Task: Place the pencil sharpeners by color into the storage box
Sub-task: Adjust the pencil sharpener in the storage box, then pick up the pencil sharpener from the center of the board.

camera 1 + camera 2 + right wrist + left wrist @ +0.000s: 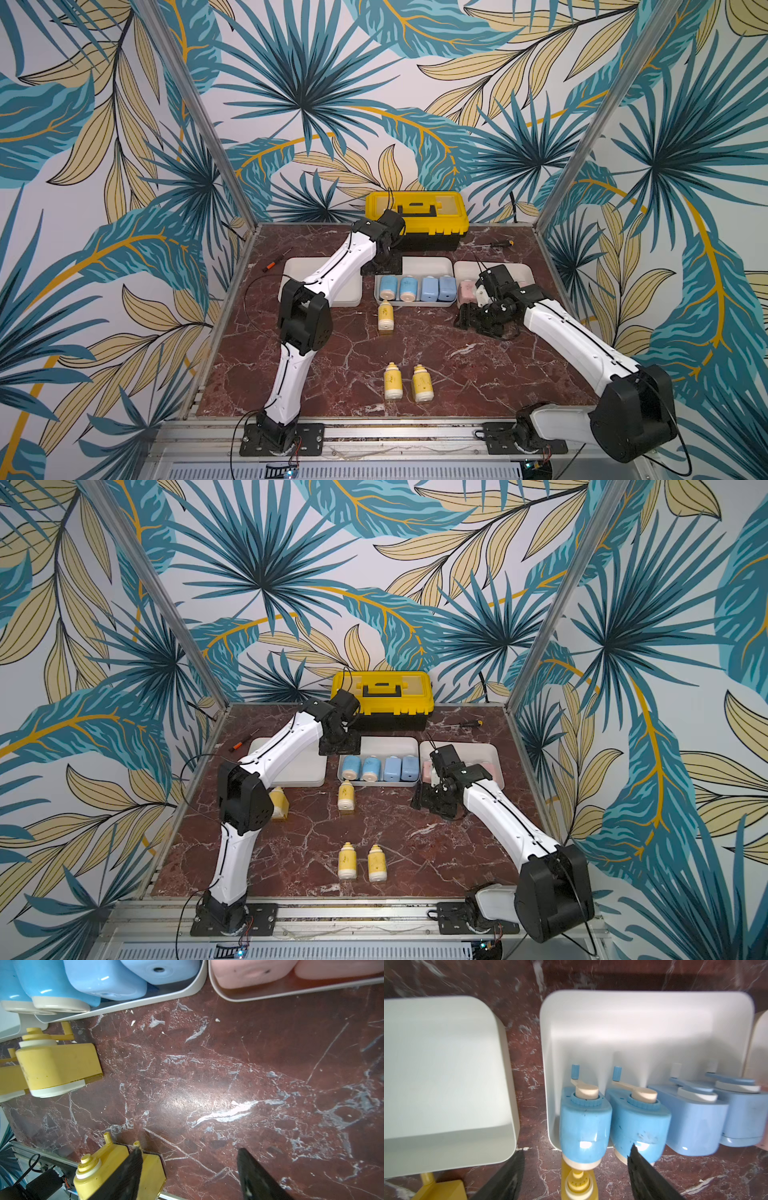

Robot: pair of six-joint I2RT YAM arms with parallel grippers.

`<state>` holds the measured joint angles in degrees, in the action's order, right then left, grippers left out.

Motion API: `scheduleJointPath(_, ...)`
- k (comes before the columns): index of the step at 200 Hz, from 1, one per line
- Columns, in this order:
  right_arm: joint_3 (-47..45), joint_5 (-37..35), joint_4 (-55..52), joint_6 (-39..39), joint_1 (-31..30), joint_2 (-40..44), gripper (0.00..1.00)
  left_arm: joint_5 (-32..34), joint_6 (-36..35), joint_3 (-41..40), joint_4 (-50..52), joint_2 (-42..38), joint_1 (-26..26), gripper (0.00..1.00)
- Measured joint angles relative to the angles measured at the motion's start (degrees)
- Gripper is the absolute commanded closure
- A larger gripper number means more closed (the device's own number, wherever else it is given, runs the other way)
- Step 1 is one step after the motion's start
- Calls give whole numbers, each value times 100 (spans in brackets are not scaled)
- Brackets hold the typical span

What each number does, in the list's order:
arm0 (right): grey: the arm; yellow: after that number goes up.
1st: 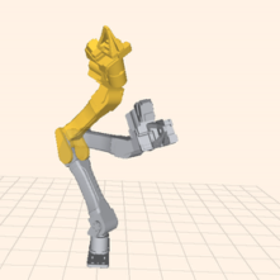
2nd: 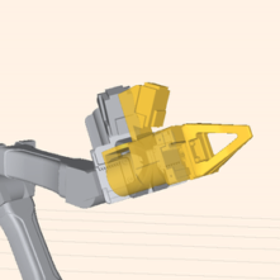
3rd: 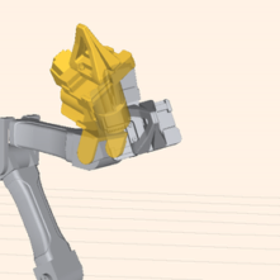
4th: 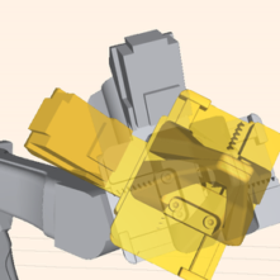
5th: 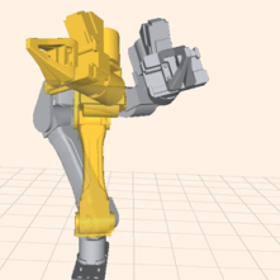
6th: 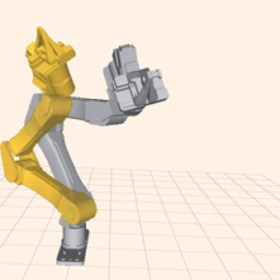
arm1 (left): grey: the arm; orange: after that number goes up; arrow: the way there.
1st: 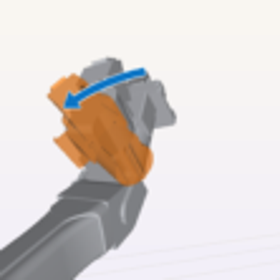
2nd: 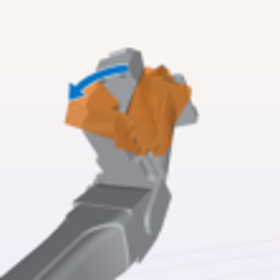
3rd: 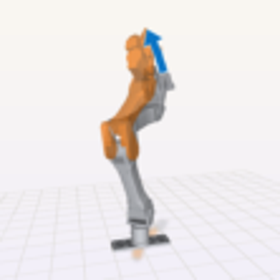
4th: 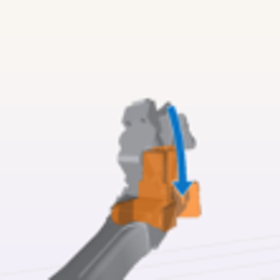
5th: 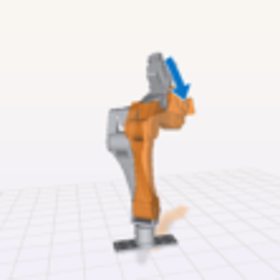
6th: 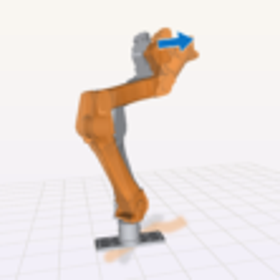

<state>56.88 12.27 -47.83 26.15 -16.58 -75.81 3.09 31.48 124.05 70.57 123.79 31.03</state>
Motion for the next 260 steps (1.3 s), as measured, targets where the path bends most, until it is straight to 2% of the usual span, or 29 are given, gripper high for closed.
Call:
scheduleJointPath(34, 81, -42, 0, -24, 0, 142, 24, 376, -13, -92, -13, -693, 0, 13)
scheduleJointPath(65, 236, -85, 17, -76, -2, 343, 23, 638, -20, -614, -31, -1292, -7, 9)
scheduleJointPath(110, 326, -144, 76, -94, 0, 304, 23, 920, 2, -2048, -15, -2288, -11, 6)
scheduleJointPath(178, 341, 7, 133, -92, 0, 181, 23, 942, 136, -4142, 26, -4232, -96, 6)
scheduleJointPath(218, 341, 96, 131, -90, 0, 181, 23, 922, 87, -5016, 20, -4513, -326, 7)
scheduleJointPath(260, 356, 131, 129, -87, 0, 118, 23, 313, -229, -5842, -400, -4489, -1143, 10)
